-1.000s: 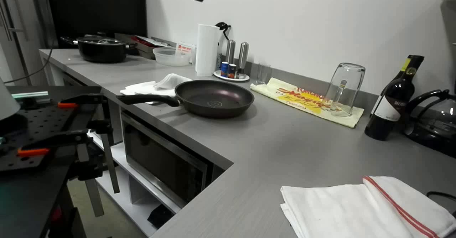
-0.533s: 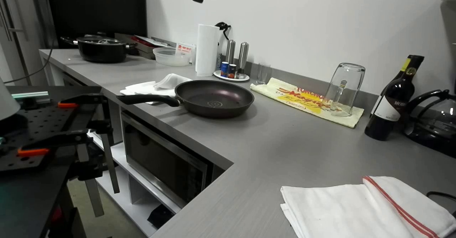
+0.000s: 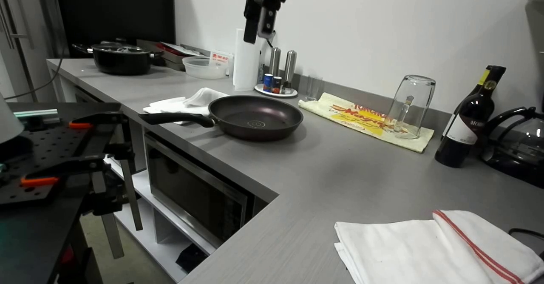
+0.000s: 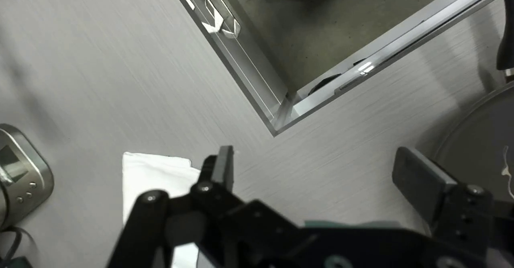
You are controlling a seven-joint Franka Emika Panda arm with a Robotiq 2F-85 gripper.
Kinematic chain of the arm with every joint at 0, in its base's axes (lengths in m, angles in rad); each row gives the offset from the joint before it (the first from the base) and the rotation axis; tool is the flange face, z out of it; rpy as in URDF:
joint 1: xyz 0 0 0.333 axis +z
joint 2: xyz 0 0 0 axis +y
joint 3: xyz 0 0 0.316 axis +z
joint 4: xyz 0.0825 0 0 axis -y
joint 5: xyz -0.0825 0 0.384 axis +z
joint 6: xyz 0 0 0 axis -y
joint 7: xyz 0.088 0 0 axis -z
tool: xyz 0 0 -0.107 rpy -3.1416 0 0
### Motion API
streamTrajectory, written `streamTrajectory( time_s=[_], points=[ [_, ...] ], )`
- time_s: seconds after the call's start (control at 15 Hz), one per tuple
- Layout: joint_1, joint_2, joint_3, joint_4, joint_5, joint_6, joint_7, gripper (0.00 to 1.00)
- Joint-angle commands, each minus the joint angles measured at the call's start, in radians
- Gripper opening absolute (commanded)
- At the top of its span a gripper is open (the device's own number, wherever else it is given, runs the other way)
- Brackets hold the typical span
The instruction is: Wipe the pan with the white and blue towel
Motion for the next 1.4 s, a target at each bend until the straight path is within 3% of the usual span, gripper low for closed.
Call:
streamTrajectory(
  time_s=[0.0, 0.33, 0.93, 1.33],
  points=[
    [0.045, 0.148, 0.005, 0.082, 0.054, 0.076, -0.055, 1.00],
    [0.128, 0.296, 0.085, 0.197, 0.185, 0.169, -0.117, 1.00],
    [0.257, 0.545, 0.216, 0.400, 0.181, 0.144, -0.181, 1.00],
    [0.328, 0.664, 0.267, 0.528, 0.193, 0.093, -0.177, 1.00]
  ],
)
